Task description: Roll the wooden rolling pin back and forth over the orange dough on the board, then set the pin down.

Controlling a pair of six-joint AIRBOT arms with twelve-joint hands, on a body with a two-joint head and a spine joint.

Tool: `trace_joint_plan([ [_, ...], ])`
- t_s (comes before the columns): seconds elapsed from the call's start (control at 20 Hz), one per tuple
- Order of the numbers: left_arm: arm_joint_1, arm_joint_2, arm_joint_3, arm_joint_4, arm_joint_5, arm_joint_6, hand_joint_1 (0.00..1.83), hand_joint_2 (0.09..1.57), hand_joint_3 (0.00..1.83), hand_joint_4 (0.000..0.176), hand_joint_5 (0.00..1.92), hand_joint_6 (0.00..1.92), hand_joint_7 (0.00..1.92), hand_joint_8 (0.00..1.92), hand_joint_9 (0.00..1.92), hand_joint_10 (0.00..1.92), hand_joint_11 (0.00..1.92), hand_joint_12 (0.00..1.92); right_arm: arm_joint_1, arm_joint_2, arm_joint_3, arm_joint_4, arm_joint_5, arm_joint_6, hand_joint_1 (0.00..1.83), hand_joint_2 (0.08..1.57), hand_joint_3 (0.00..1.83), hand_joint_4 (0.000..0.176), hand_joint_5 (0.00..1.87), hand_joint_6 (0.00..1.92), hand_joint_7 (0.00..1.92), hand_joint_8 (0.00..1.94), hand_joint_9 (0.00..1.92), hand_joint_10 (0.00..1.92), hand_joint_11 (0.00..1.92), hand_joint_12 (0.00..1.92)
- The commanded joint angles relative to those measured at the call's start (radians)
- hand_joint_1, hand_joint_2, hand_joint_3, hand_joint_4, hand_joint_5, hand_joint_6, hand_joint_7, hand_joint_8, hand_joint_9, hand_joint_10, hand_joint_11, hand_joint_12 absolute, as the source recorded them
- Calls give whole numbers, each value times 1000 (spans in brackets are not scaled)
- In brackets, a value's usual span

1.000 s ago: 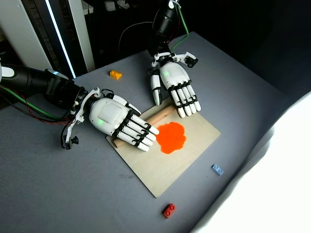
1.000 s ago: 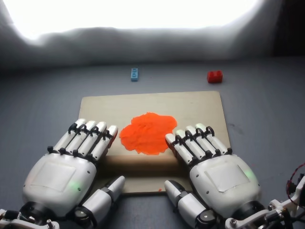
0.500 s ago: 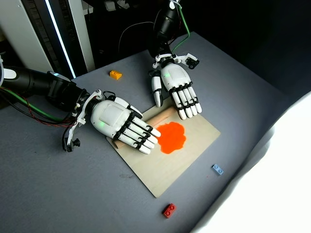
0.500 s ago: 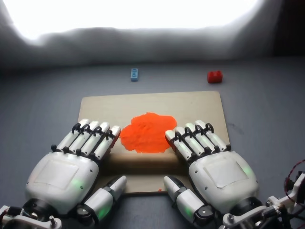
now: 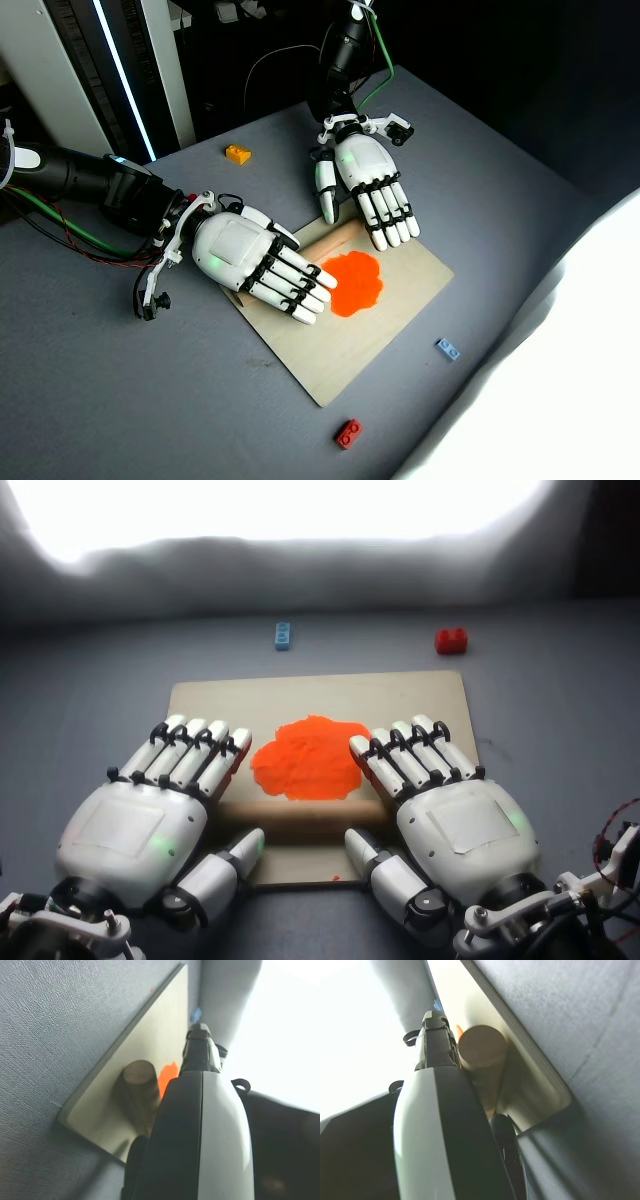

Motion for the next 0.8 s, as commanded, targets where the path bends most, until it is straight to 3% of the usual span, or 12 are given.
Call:
trace_joint_plan([
  [0.0, -8, -2, 4, 43, -108, -4, 0, 1494, 7, 0, 0, 0, 9, 3, 0, 0, 0, 0, 7, -1, 6, -72, -81, 1, 0, 1534, 0, 0, 128, 5, 90, 2, 60, 7, 11, 6],
  [0.75, -24, -5, 19, 30, -77, -15, 0, 1501, 7, 0, 3, 1, 12, 4, 0, 0, 0, 0, 16, -6, 37, -63, -64, 12, 0, 1543, 2, 0, 129, 5, 91, 4, 59, 5, 4, 2],
])
